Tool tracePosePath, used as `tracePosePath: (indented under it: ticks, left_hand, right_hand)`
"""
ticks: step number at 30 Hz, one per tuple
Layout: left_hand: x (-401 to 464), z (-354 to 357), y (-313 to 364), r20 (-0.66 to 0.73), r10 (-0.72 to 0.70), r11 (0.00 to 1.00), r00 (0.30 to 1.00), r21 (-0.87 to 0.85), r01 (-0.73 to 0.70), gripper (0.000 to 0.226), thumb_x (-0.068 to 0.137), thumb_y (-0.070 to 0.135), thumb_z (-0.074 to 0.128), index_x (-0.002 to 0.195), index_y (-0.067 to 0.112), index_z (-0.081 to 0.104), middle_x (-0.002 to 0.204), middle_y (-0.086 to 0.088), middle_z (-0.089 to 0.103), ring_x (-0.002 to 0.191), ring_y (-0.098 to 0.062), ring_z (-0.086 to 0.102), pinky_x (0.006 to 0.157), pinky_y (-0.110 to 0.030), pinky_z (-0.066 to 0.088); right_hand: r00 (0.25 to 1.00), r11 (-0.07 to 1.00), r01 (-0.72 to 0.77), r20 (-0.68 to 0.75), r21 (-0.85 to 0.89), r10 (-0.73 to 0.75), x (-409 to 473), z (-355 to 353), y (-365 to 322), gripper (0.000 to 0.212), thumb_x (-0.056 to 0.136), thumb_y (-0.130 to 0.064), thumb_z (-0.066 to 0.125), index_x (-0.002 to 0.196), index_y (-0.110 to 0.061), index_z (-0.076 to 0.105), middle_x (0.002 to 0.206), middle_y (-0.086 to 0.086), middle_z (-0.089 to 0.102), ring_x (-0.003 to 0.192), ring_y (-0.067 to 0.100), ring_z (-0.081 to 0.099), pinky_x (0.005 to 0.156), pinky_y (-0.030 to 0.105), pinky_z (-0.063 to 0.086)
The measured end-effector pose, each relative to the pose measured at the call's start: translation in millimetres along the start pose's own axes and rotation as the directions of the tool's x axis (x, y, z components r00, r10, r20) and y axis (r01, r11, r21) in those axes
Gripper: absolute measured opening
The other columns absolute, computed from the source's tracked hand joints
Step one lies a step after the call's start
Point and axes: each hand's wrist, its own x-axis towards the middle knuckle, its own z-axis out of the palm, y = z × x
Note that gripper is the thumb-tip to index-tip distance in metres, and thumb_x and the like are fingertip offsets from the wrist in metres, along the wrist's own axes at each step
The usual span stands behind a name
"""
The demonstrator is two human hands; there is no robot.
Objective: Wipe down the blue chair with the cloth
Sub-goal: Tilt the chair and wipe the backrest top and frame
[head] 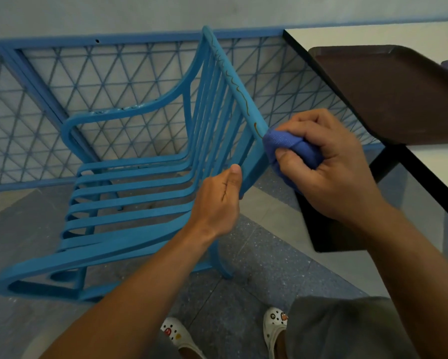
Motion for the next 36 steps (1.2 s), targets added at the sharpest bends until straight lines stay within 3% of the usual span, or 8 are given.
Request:
tracePosePath:
  ticks: [6,13,17,21,25,29,33,36]
  left_hand:
    - [-19,-15,1,-0.01,0.047,0.999,0.999,-0.021,-0.048,0.06,0.102,0.065,0.021,0.057,0.028,0.034,0.05,0.007,0.039,0.044,-0.008,0.034,0.044,-0.023,0.023]
    - [-22,-23,4,0.044,0.001,0.999,0.999,-0.041,0.0,0.064,0.104,0.059,0.025,0.062,0.015,0.044,0.054,0.0,0.048,0.052,-0.022,0.052,0.051,-0.048,0.045]
    - [-19,-24,-2,0.061,0.023,0.999,0.998,-0.049,-0.02,0.071,0.104,0.058,0.026,0.07,0.001,0.05,0.065,-0.022,0.055,0.058,-0.032,0.056,0.051,-0.038,0.043]
    - [-22,-26,-9,0.07,0.048,0.995,0.996,-0.096,-0.041,0.055,0.107,0.052,0.03,0.064,0.022,0.049,0.056,0.001,0.054,0.051,-0.013,0.051,0.051,-0.024,0.037]
    - [-22,-27,-10,0.06,0.081,0.993,0.995,-0.087,-0.075,0.048,0.109,0.045,0.032,0.063,0.044,0.046,0.054,0.019,0.048,0.048,-0.002,0.044,0.05,-0.011,0.029]
    - [-17,-24,-8,0.08,0.065,0.994,0.995,-0.093,-0.057,0.049,0.106,0.054,0.031,0.065,0.035,0.048,0.057,0.009,0.052,0.051,-0.009,0.049,0.049,-0.026,0.036]
    - [-19,-23,-10,0.058,0.101,0.993,0.993,-0.066,-0.097,0.049,0.107,0.047,0.032,0.061,0.034,0.039,0.053,0.015,0.043,0.047,-0.007,0.04,0.048,-0.017,0.027]
    - [-19,-24,-11,0.051,0.101,0.993,0.994,-0.063,-0.098,0.049,0.108,0.046,0.032,0.061,0.03,0.04,0.054,0.012,0.042,0.048,-0.007,0.04,0.047,-0.021,0.028]
  right_hand:
    - [0.995,1.0,0.011,0.097,-0.004,-0.011,11,6,-19,0.016,0.091,-0.018,0.067,0.104,-0.02,0.074,0.098,-0.001,0.06,0.094,0.013,0.06,0.081,0.019,0.044]
    - [0.971,0.991,-0.042,0.23,-0.124,0.07,49,0,-16,0.014,0.094,-0.031,0.059,0.099,-0.034,0.072,0.084,-0.014,0.057,0.085,-0.004,0.053,0.07,0.007,0.034]
    - [0.964,0.989,-0.033,0.257,-0.146,0.07,47,3,-12,0.014,0.1,-0.034,0.057,0.108,-0.032,0.069,0.093,-0.01,0.056,0.092,0.0,0.053,0.076,0.015,0.039]
    - [0.955,0.998,0.039,0.296,-0.057,-0.021,25,-2,-18,0.019,0.101,-0.044,0.055,0.109,-0.033,0.068,0.1,-0.004,0.059,0.098,0.012,0.057,0.082,0.028,0.046]
    - [0.939,0.996,0.079,0.34,-0.047,-0.058,22,-5,-23,0.023,0.101,-0.049,0.051,0.103,-0.036,0.069,0.099,-0.007,0.055,0.1,0.012,0.055,0.081,0.016,0.04]
    - [0.933,0.995,0.046,0.359,-0.085,-0.012,50,2,-17,0.018,0.099,-0.044,0.057,0.092,-0.034,0.069,0.092,-0.007,0.056,0.097,0.008,0.052,0.082,0.027,0.044]
    - [0.935,0.994,0.006,0.353,-0.106,0.032,65,10,-10,0.023,0.101,-0.042,0.058,0.093,-0.027,0.073,0.091,-0.006,0.053,0.094,0.007,0.05,0.082,0.03,0.044]
    - [0.935,0.993,0.038,0.355,-0.108,0.003,57,7,-15,0.024,0.099,-0.045,0.058,0.093,-0.028,0.073,0.089,-0.008,0.052,0.093,0.005,0.049,0.079,0.027,0.043]
